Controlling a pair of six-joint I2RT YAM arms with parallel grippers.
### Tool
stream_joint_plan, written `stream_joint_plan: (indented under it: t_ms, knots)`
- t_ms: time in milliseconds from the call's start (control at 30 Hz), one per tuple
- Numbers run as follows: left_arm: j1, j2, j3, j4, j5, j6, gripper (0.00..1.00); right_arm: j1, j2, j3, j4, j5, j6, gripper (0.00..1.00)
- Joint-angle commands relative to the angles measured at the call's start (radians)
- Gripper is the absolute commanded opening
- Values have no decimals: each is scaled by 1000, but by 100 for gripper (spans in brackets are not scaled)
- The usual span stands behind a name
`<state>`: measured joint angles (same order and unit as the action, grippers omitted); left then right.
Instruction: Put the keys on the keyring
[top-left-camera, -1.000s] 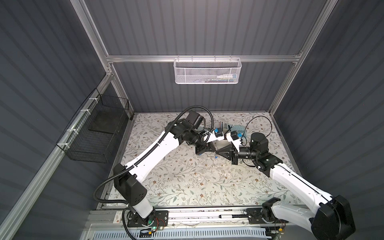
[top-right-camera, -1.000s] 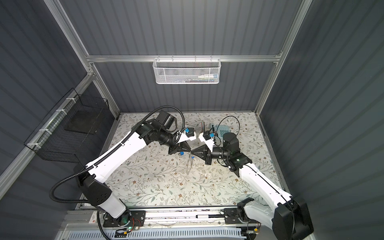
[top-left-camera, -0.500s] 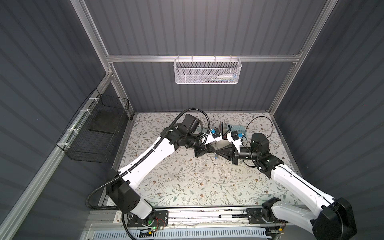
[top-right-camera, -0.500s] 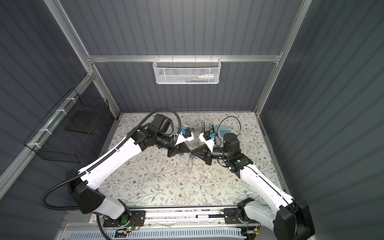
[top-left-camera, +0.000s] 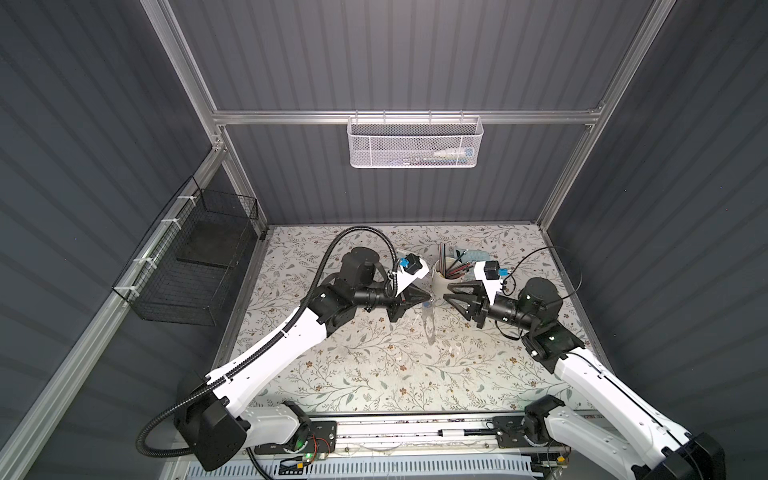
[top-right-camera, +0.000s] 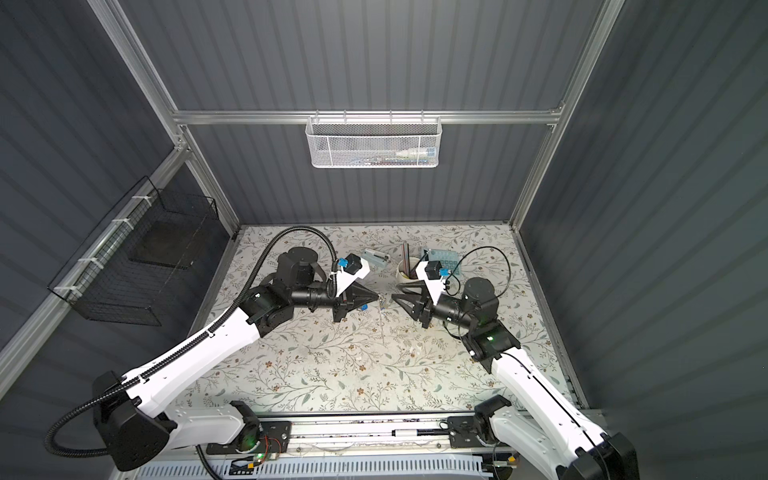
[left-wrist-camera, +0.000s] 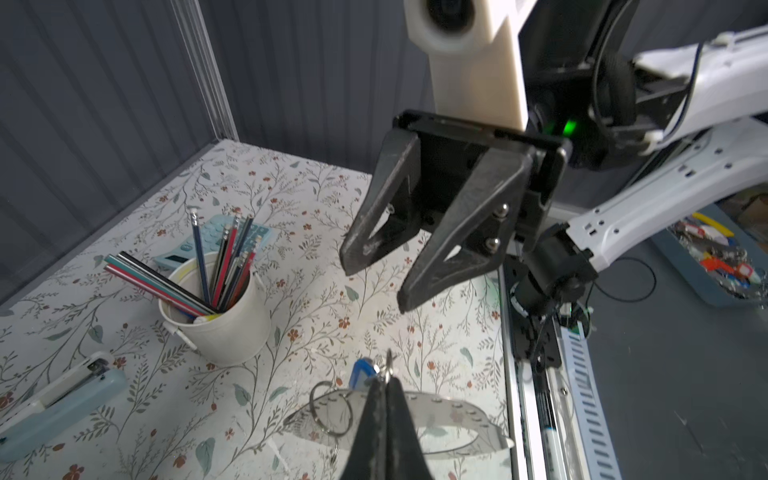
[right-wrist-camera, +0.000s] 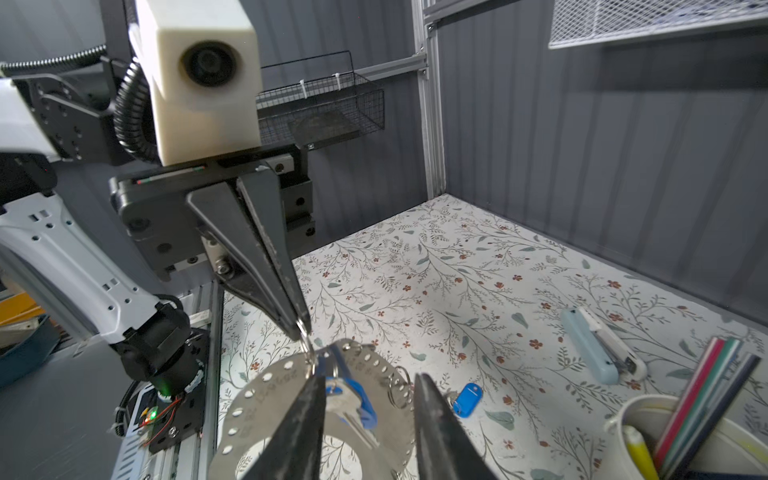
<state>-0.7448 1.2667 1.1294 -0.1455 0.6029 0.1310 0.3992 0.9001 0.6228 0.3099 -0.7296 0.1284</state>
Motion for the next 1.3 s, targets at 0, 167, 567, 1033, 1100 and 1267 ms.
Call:
stream_joint_plan:
  t_ms: [0,167,567,1033,1100,1267]
  knots:
    - [-3,-36,-55,296,27,-169,0,-4,-16,-11,55,13,31,42]
    - [-7,-28,-138,523,20,-311,0,-2,-39,-5,31,-19,22,49]
    - [-52,29,-219,763,-93,-437,0,1,33,16,106,-65,55,45]
    - [-75,93,-292,934,-221,-563,0,2,30,-15,105,33,73,46]
    - [-77,95,-300,949,-234,-579,0,1,7,-21,61,60,65,47]
    - [-75,99,-295,961,-213,-593,0,-1,-78,-59,-16,171,33,52]
